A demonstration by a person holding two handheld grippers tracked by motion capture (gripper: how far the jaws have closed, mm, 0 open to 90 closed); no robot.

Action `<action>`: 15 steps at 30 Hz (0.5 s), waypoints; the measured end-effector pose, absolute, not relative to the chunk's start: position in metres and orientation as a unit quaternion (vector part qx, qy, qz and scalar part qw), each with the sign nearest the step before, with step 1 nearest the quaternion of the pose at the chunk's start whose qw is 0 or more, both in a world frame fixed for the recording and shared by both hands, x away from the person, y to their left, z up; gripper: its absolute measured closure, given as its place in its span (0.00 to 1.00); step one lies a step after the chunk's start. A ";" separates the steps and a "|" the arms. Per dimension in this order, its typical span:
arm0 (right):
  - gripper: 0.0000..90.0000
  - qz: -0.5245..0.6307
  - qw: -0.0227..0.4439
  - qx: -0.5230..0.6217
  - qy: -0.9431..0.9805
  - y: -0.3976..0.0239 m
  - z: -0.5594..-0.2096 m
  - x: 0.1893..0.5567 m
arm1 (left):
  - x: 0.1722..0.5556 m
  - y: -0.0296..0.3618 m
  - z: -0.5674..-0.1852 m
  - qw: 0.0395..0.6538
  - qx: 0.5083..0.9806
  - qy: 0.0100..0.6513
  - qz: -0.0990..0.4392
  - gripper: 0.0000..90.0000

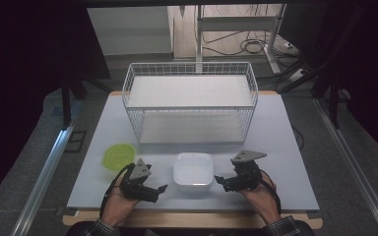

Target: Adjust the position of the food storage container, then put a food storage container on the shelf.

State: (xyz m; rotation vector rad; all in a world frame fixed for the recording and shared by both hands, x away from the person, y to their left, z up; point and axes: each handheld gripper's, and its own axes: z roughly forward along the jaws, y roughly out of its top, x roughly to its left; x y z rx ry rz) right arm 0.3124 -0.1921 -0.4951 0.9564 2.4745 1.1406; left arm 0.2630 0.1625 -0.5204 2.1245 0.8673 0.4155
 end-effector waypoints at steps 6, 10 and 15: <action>0.10 0.400 0.117 0.330 0.847 -0.194 -0.494 0.312 | 0.263 0.165 -0.519 0.430 0.822 0.338 0.159 0.08; 0.10 0.403 0.110 0.335 0.845 -0.194 -0.493 0.312 | 0.265 0.167 -0.518 0.437 0.817 0.346 0.148 0.08; 0.08 0.414 0.101 0.335 0.840 -0.194 -0.490 0.311 | 0.267 0.163 -0.513 0.435 0.819 0.352 0.123 0.09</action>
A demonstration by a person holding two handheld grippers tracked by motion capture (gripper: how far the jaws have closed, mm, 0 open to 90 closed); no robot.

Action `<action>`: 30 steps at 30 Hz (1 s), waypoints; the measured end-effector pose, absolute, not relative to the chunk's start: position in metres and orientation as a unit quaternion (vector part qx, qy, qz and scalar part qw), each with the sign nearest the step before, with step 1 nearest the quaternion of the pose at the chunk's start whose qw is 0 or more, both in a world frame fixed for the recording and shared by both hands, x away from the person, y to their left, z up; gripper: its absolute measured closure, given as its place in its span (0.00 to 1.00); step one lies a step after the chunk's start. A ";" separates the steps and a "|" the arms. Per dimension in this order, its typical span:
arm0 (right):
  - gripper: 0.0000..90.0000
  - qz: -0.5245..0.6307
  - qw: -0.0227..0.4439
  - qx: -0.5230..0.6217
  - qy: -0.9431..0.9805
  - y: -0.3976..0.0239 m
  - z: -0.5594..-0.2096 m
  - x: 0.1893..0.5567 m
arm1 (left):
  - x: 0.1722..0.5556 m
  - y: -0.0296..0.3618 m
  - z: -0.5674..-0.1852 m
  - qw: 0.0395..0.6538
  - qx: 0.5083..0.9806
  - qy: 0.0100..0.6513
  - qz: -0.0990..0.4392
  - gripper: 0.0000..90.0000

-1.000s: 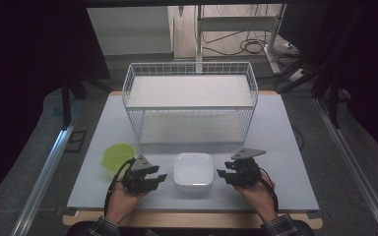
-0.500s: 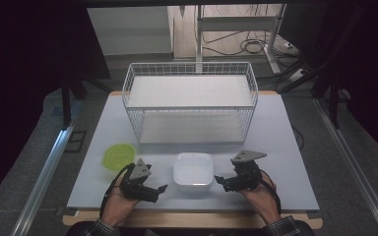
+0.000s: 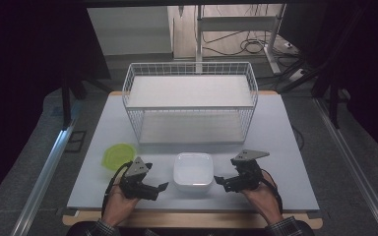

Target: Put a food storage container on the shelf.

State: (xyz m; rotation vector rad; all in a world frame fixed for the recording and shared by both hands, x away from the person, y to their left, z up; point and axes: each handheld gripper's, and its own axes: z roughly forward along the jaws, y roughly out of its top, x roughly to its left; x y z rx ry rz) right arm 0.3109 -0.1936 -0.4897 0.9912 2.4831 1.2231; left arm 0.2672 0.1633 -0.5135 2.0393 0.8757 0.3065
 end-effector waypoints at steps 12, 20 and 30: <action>0.09 0.409 0.078 0.325 0.849 -0.178 -0.474 0.309 | 0.280 0.142 -0.493 0.448 0.822 0.338 0.095 0.09; 0.27 0.403 0.049 0.335 0.851 -0.170 -0.475 0.320 | 0.299 0.141 -0.492 0.464 0.806 0.361 0.064 0.33; 0.32 0.402 -0.012 0.363 0.841 -0.163 -0.485 0.336 | 0.319 0.137 -0.509 0.462 0.801 0.382 -0.006 0.29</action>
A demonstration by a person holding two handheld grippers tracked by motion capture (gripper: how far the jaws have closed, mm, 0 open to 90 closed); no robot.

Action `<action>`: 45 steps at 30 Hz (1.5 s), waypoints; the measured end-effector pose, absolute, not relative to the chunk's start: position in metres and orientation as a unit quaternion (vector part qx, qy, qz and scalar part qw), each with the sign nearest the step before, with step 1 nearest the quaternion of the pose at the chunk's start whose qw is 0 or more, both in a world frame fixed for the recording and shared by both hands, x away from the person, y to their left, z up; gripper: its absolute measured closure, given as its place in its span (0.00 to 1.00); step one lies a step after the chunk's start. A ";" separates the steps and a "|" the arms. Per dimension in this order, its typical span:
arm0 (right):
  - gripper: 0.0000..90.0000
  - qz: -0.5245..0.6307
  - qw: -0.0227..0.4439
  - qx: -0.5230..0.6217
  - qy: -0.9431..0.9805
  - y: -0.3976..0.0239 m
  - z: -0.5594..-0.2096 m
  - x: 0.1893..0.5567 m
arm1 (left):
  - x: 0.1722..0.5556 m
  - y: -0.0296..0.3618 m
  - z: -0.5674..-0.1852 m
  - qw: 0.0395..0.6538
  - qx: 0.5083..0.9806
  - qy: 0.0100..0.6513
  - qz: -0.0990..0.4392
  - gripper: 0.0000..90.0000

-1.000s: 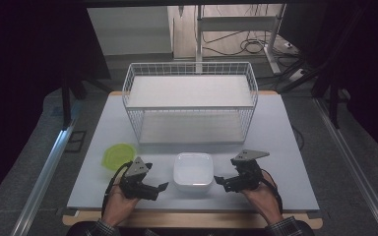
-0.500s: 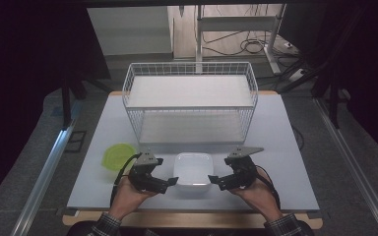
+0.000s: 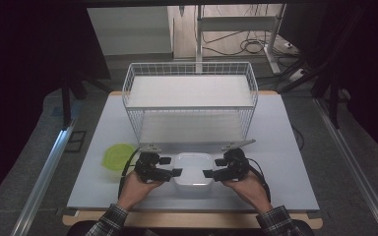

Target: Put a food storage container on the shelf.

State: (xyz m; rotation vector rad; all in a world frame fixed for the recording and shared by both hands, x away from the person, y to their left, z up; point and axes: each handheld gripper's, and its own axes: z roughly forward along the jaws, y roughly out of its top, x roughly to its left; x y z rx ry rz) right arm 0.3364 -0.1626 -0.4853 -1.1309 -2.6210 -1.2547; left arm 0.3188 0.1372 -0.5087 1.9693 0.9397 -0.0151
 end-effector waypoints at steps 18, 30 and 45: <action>0.72 -0.408 0.104 -0.421 -0.803 -0.179 -0.483 0.330 | 0.295 0.139 -0.498 0.447 0.788 0.420 -0.045 0.61; 0.89 -0.438 0.079 -0.441 -0.779 -0.178 -0.477 0.319 | 0.285 0.145 -0.491 0.461 0.759 0.461 -0.014 0.83; 0.87 -0.446 -0.013 -0.429 -0.786 -0.169 -0.476 0.312 | 0.282 0.143 -0.483 0.478 0.749 0.459 0.017 0.88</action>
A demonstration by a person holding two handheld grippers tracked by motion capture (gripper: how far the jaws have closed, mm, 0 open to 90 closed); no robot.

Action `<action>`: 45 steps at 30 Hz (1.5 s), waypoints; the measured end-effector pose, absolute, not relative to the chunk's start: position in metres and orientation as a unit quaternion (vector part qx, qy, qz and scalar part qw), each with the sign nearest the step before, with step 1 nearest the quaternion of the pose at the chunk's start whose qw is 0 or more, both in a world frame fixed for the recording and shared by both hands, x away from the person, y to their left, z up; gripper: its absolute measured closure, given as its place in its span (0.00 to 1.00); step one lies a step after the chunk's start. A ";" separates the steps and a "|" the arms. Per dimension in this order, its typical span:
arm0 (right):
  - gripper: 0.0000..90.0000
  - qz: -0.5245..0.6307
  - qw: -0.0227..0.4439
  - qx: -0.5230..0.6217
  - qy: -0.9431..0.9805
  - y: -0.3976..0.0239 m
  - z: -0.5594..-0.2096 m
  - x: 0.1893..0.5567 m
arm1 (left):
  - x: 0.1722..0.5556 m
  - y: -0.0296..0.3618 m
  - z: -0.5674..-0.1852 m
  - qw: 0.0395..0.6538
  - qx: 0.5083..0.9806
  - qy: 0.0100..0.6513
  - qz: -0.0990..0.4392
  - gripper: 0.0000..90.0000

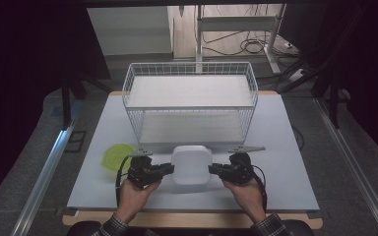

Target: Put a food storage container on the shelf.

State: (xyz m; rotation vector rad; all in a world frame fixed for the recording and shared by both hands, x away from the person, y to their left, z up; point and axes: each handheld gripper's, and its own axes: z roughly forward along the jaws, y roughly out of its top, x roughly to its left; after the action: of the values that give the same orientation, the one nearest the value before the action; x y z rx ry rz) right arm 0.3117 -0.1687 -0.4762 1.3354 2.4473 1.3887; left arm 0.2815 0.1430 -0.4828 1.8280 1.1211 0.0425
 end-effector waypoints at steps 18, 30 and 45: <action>0.88 0.490 0.060 0.403 0.770 -0.174 -0.438 0.311 | 0.292 0.141 -0.443 0.498 0.750 0.433 0.050 0.88; 0.88 0.510 0.088 0.386 0.764 -0.172 -0.406 0.317 | 0.301 0.142 -0.413 0.506 0.748 0.422 0.081 0.87; 0.88 0.529 0.105 0.369 0.757 -0.164 -0.371 0.325 | 0.308 0.148 -0.377 0.514 0.742 0.415 0.115 0.87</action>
State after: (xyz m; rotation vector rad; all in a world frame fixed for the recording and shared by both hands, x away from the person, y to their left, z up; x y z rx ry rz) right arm 0.3253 -0.1638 -0.3710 1.0874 2.2313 1.5608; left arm 0.3076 0.1478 -0.3765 1.7845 0.9973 0.2774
